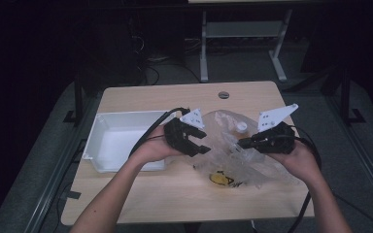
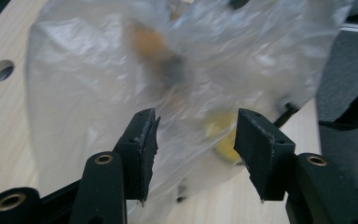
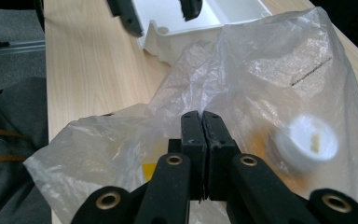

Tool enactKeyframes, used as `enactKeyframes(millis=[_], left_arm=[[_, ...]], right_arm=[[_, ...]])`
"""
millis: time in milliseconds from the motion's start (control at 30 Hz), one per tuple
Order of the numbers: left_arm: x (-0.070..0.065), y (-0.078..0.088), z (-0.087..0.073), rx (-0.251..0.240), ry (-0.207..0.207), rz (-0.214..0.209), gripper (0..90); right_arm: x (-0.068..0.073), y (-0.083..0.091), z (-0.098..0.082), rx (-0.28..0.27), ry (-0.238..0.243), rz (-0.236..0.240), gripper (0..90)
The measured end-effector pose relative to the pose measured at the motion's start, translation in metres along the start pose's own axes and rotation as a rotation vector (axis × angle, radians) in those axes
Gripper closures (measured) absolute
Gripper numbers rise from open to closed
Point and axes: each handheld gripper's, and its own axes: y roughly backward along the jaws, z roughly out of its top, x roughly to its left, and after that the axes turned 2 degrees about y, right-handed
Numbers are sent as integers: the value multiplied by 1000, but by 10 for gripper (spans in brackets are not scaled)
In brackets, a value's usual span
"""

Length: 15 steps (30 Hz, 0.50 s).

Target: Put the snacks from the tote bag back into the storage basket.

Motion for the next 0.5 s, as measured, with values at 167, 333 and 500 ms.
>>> enactKeyframes(millis=[167, 333, 500], left_arm=[[-2, 3, 2, -32, 8, 7, 454], [0, 2, 5, -50, 30, -1, 458], [1, -3, 10, -63, 43, -1, 404]], right_arm=[[1, -9, 10, 8, 32, 38, 879], [6, -14, 14, 21, 56, 45, 879], [12, -14, 13, 8, 77, 55, 876]])
